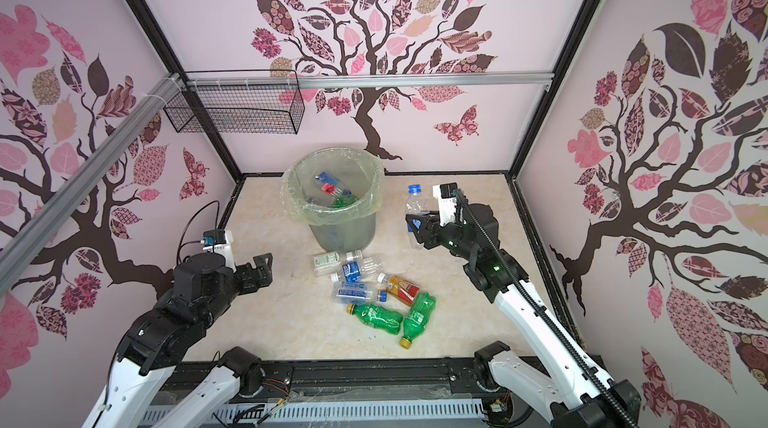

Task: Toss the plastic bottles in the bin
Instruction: 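Lift the water bottle with the right gripper over the bin, then release the water bottle into the bin and pull the right gripper back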

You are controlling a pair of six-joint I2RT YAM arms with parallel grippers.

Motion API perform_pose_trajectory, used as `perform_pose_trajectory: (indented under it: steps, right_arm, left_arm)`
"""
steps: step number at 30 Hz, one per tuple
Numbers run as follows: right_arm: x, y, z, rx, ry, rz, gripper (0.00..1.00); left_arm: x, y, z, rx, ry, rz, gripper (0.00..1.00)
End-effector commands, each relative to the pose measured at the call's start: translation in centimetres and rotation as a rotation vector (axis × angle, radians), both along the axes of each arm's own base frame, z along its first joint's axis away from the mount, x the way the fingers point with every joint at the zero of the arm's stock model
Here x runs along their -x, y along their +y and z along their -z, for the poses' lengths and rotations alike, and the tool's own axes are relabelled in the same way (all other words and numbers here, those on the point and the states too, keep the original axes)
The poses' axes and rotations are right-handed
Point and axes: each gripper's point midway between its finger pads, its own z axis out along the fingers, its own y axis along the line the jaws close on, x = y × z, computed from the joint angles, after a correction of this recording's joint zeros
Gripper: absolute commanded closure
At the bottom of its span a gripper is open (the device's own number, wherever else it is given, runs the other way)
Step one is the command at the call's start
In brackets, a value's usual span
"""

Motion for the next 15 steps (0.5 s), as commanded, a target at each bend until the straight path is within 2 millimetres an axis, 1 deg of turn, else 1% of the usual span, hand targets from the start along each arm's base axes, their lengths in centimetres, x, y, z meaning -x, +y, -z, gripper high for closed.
perform_pose_trajectory:
  steps: [1, 4, 5, 6, 7, 8, 9, 10, 12, 14, 15]
  right_arm:
    - [0.8, 1.6, -2.7, -0.039, -0.056, -0.118, 0.5]
    - [-0.3, 3.0, -4.8, -0.039, -0.089, -0.147, 0.51]
    - [-0.8, 3.8, -5.8, -0.03, -0.104, -0.164, 0.51]
    - [-1.4, 4.8, -6.9, -0.02, -0.118, -0.18, 0.5]
    - [-2.2, 6.2, -7.4, -0.009, -0.119, -0.201, 0.5]
    - [-3.0, 7.9, -8.0, 0.0, -0.127, -0.226, 0.45]
    - [-4.1, 9.8, -8.2, 0.009, -0.12, -0.252, 0.35]
    - [-5.1, 11.2, -8.3, 0.012, -0.108, -0.269, 0.3]
    - [-7.1, 13.8, -8.0, 0.011, -0.059, -0.313, 0.25]
    - [-8.5, 15.0, -7.4, 0.016, -0.029, -0.311, 0.19]
    - [-8.8, 15.2, -7.2, 0.018, -0.02, -0.311, 0.17]
  left_arm:
    - [0.1, 0.0, 0.6, 0.013, 0.0, 0.0, 0.03]
    - [0.2, -0.2, 0.5, 0.022, -0.007, 0.013, 0.03]
    - [0.2, -0.3, 0.4, 0.026, -0.011, 0.015, 0.03]
    - [0.2, -0.4, 0.3, 0.03, -0.015, 0.019, 0.03]
    - [0.2, -0.4, 0.2, 0.033, -0.015, 0.023, 0.03]
    - [0.2, -0.5, 0.1, 0.036, -0.016, 0.027, 0.03]
    - [0.2, -0.7, 0.0, 0.041, -0.016, 0.033, 0.03]
    - [0.2, -0.8, -0.1, 0.045, -0.016, 0.041, 0.03]
    - [0.2, -1.3, -0.5, 0.056, -0.017, 0.068, 0.03]
    - [0.3, -1.7, -0.7, 0.068, -0.016, 0.087, 0.03]
    - [0.4, -1.8, -0.7, 0.073, -0.011, 0.095, 0.03]
